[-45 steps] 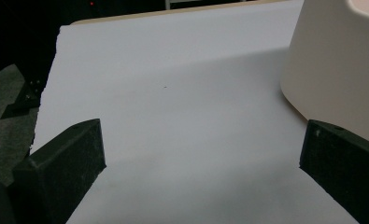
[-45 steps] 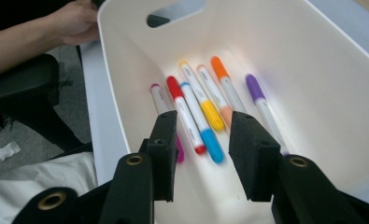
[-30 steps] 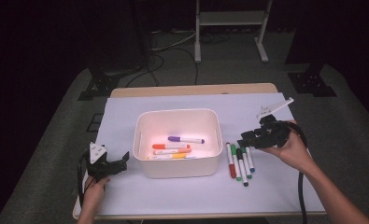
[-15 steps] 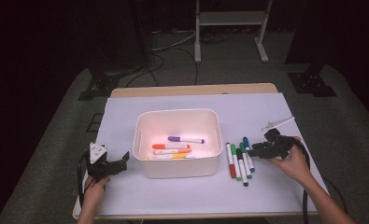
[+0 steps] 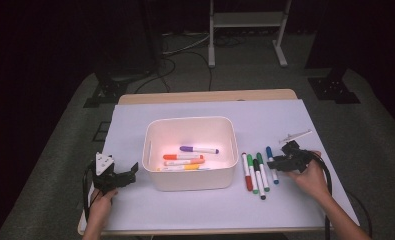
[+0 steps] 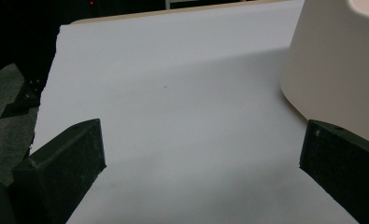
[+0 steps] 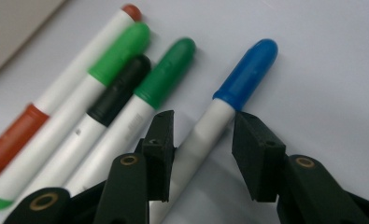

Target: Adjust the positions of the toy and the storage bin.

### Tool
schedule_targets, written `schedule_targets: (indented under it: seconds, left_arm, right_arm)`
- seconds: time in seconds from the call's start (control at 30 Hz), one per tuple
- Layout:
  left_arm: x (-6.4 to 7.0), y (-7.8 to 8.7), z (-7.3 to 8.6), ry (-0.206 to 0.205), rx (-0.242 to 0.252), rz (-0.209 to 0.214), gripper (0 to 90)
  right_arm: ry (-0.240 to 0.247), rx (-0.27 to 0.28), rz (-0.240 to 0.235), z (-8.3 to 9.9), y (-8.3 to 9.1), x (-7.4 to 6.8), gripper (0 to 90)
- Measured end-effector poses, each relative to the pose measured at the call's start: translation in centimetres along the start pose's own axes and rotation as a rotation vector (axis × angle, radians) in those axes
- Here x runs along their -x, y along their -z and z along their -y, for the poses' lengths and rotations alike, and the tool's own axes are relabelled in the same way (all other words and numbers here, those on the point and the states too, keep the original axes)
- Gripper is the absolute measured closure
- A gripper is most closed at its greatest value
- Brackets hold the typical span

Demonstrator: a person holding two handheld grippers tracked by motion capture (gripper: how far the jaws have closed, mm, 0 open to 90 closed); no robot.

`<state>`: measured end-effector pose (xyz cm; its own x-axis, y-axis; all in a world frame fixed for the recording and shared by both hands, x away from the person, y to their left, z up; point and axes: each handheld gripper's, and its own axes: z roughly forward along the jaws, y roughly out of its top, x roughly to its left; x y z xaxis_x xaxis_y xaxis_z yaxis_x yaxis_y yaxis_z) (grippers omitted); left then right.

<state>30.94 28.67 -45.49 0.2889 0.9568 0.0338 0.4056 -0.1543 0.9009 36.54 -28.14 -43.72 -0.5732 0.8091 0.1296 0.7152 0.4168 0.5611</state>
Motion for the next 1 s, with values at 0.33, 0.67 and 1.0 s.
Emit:
schedule_targets:
  seconds: [0.33, 0.67, 1.0]
  left_arm:
    - [0.0, 0.0, 0.0, -0.004, -0.001, -0.002, 0.0]
    - [0.1, 0.0, 0.0, -0.001, -0.002, -0.002, 0.0]
    - [0.0, 0.0, 0.0, -0.004, -0.007, -0.003, 0.0]
  right_arm:
    - [-0.032, -0.002, 0.066, 2.1, 1.5, 1.3, 72.4]
    - [-0.090, 0.039, 0.022, 2.9, 1.8, 2.3, 75.7]
    - [-0.084, 0.066, -0.028, 2.6, 3.4, 1.7, 75.8]
